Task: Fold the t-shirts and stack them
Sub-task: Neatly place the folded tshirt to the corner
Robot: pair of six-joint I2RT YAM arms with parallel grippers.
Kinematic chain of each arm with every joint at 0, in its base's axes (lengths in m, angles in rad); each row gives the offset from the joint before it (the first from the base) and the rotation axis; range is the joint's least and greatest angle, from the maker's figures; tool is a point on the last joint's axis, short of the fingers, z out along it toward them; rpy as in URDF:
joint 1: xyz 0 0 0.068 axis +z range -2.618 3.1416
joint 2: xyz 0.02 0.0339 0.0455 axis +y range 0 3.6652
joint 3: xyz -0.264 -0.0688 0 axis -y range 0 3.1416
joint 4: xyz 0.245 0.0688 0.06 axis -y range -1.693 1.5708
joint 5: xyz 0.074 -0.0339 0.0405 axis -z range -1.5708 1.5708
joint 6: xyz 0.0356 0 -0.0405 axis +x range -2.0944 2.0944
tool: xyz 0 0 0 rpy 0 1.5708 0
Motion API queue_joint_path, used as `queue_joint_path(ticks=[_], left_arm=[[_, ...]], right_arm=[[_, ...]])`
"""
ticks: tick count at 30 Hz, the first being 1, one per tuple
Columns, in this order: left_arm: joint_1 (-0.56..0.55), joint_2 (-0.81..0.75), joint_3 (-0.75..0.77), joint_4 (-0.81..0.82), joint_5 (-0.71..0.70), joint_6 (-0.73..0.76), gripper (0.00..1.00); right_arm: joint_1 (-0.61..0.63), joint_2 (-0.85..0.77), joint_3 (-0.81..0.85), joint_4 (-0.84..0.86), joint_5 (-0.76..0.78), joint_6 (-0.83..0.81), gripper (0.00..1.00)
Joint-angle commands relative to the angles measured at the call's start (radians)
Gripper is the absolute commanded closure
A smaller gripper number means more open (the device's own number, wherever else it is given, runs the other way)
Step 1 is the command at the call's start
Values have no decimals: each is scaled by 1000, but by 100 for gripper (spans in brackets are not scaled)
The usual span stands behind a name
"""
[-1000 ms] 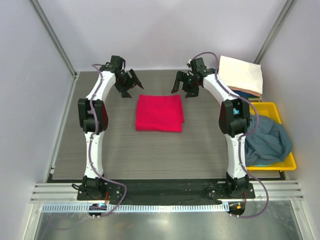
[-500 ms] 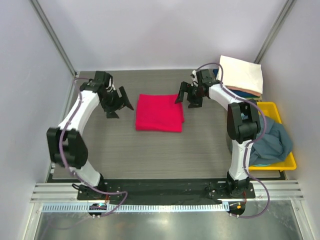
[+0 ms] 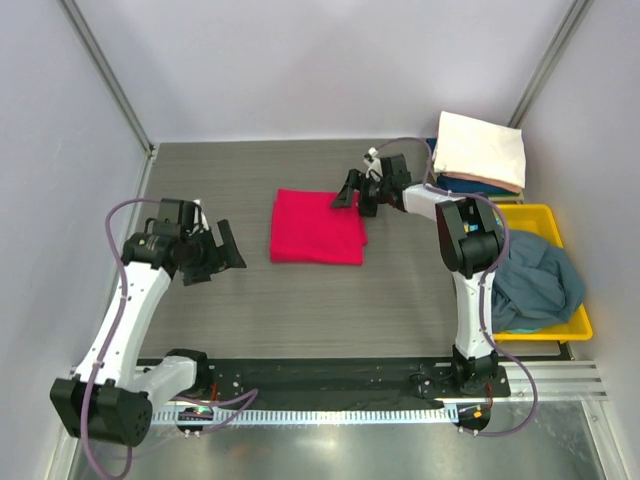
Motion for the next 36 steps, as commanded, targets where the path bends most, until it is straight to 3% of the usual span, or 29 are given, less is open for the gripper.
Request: queue_joint_path(ticks=[1, 2, 4, 5, 8, 13, 17, 23, 27, 36], left_arm=[[3, -92, -13, 5, -73, 14, 7], [1, -103, -13, 1, -77, 6, 6], [3, -122, -21, -4, -90, 9, 6], [1, -148, -45, 7, -108, 11, 6], [9, -180, -79, 30, -108, -17, 7], [12, -234, -93, 70, -105, -29, 7], [10, -266, -70, 67, -126, -17, 8], [9, -275, -62, 81, -226, -29, 7], [9, -287, -82, 101, -268, -48, 7], [9, -292, -82, 99, -274, -52, 7]], right_arm=[[78, 85, -155, 147, -87, 134, 28], [84, 103, -176, 210, -113, 185, 42], [88, 118, -230, 330, -153, 289, 55], [90, 123, -239, 393, -172, 302, 70], [88, 105, -235, 383, -172, 284, 99], [55, -13, -166, 147, -108, 118, 99], [12, -141, -77, -198, 15, -94, 99], [-105, -289, 8, -429, 178, -299, 99], [-160, -360, 78, -522, 284, -423, 99], [-221, -475, 193, -558, 417, -602, 99]])
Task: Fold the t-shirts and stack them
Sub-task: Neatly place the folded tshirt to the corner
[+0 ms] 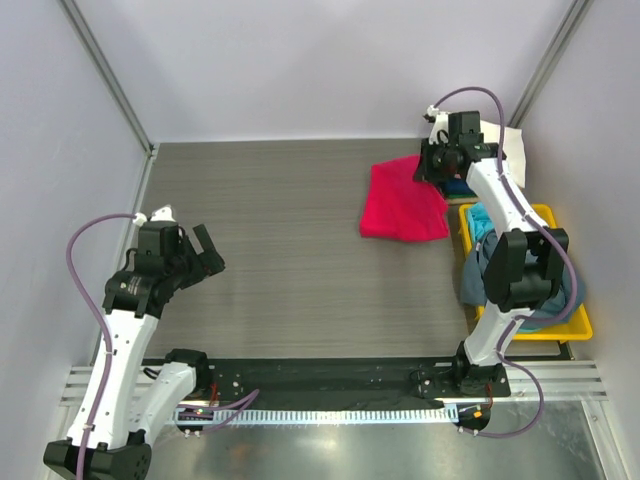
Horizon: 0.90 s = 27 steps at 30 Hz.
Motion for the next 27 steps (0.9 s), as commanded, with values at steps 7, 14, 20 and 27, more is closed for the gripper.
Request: queue_joint_path(ticks=[7, 14, 20, 27], left_arm=[[3, -16, 0, 40, -37, -21, 8], [4, -13, -1, 39, -48, -26, 8], [4, 5, 0, 36, -52, -31, 10], [4, 13, 0, 37, -54, -34, 11]], right_arm=[[-40, -18, 339, -77, 86, -134, 99], [-95, 4, 517, -97, 59, -146, 99], [-158, 27, 624, -102, -6, -137, 99], [-226, 83, 724, -107, -96, -102, 99]])
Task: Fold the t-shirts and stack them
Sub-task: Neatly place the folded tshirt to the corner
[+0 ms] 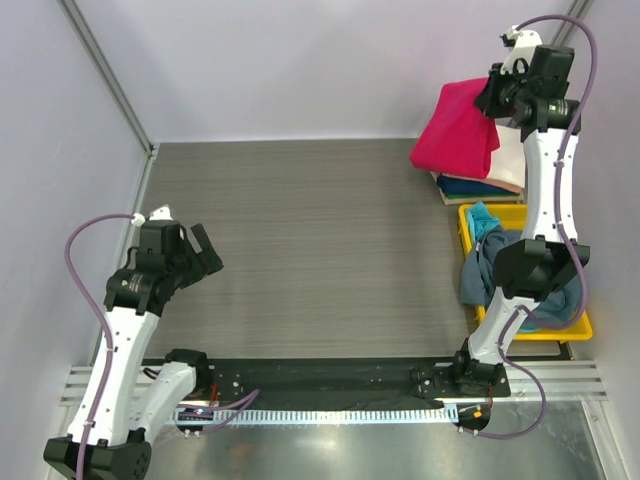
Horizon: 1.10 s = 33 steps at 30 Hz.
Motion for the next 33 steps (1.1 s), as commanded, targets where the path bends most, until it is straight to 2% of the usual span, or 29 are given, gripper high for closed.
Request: queue_joint_path(ticks=[1, 10, 19, 29, 31, 33], left_arm=[[4, 1, -1, 38, -19, -11, 11], [4, 21, 1, 36, -14, -9, 11], [4, 22, 1, 31, -28, -14, 12], [3, 40, 1, 30, -31, -17, 12], [4, 42, 1, 30, -31, -18, 12], [3, 40, 1, 28, -36, -18, 12]], right_arm=[[-33, 2, 88, 49, -92, 27, 99], [-113, 105, 173, 36, -221, 54, 99], [-132, 277, 376, 41, -396, -53, 99], [-237, 348, 327, 154, -463, -76, 99], [-280, 351, 286, 234, -555, -41, 99], [-314, 364, 275, 350, -627, 60, 99]])
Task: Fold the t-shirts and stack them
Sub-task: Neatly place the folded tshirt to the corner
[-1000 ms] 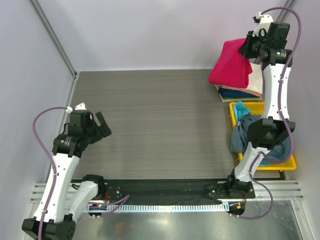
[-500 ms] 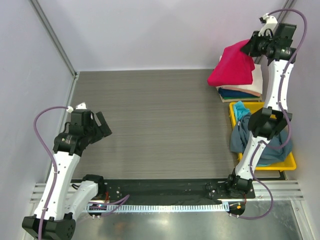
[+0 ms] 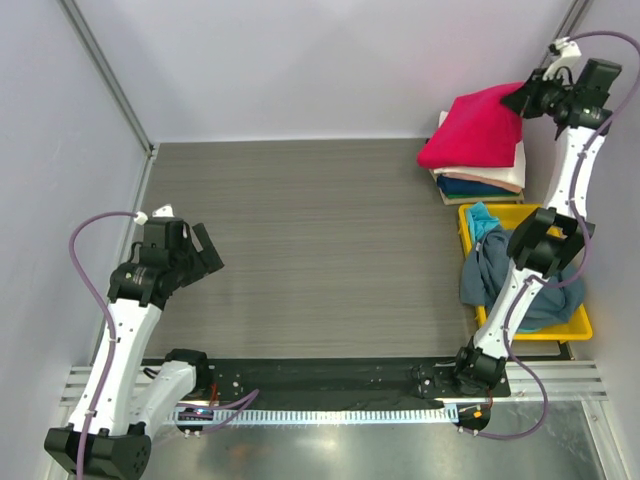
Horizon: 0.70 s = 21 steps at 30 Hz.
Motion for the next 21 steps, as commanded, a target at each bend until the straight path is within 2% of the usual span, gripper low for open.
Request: queue_joint_path(ticks=[1, 6, 10, 13, 14, 16, 17, 18, 20, 21], left_arm=[[3, -2, 1, 30, -24, -14, 12], [4, -1, 1, 30, -27, -16, 12], [6, 5, 1, 27, -27, -16, 12], [8, 8, 1, 29, -29, -17, 13], [8, 6, 1, 27, -30, -17, 13], [11, 9, 1, 27, -27, -16, 13], [11, 11, -1, 29, -25, -16, 13], [14, 11, 1, 27, -25, -16, 13], [15, 12, 1, 30, -22, -14, 13], [18, 8, 1, 30, -22, -14, 13]], right_arm=[[-78, 20, 18, 258, -181, 113, 99], [-131, 95, 42, 432, -244, 257, 99], [-137, 167, 44, 490, -282, 336, 99], [-140, 226, 39, 487, -258, 342, 89], [-143, 235, 36, 486, -232, 347, 82], [-151, 253, 36, 437, -93, 330, 67], [-151, 252, 35, 370, -39, 280, 47], [-151, 246, 32, 339, 106, 261, 39], [-149, 212, 1, 291, 260, 232, 31], [-149, 194, -19, 264, 362, 238, 30]])
